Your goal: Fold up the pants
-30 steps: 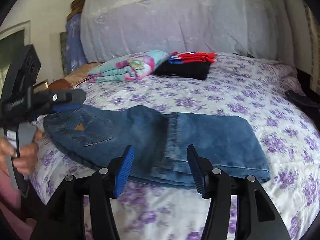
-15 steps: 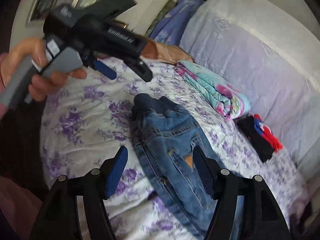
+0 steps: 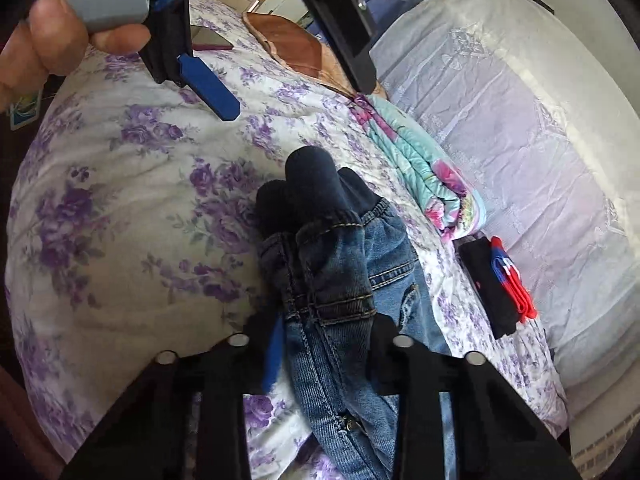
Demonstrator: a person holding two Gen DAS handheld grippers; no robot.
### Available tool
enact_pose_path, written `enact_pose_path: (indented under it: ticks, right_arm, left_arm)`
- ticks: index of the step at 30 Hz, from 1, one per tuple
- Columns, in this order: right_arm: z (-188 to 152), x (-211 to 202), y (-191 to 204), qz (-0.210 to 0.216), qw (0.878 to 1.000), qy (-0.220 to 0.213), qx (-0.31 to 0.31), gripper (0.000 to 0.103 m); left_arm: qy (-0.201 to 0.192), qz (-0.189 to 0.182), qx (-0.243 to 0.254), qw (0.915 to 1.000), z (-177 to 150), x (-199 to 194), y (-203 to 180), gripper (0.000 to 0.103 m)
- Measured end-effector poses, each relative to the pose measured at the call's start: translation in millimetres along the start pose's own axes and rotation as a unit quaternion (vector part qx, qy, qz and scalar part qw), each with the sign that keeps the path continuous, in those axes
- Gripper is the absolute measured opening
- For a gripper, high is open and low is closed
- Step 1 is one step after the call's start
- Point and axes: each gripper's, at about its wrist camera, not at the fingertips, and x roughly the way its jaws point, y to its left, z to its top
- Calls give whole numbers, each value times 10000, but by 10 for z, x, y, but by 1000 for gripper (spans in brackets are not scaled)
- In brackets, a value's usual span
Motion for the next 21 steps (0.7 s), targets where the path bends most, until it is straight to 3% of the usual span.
enact_pose_path:
  ticks: [5, 11, 16, 18, 20, 21]
  right_arm:
    - [-28, -130, -223, 133, 9973, -233, 680, 25]
    - [-95, -183, -207, 109, 9965, -390, 730, 25]
    - [-141, -224, -199, 84, 9961, -490, 728, 25]
    - [-156, -237, -193, 3, 9961, -515, 712, 27]
    - [-168, -299, -160, -242, 9959, -610, 624, 36]
    - [-170, -366, -105, -449, 9951, -718, 507, 51]
  left_arm:
    - [429, -504, -102, 9978, 8, 172, -73, 98]
    - [1168, -1261, -594, 9833, -9, 587, -81, 98]
    - [1410, -1675, -821, 9723, 29, 842, -113, 97]
    - [1480, -1738, -886, 9696, 43, 901, -107, 74]
    - [1538, -1683, -933, 9692, 61, 935, -69, 50]
    - [1538, -1706, -984, 9683, 74, 926, -44, 47]
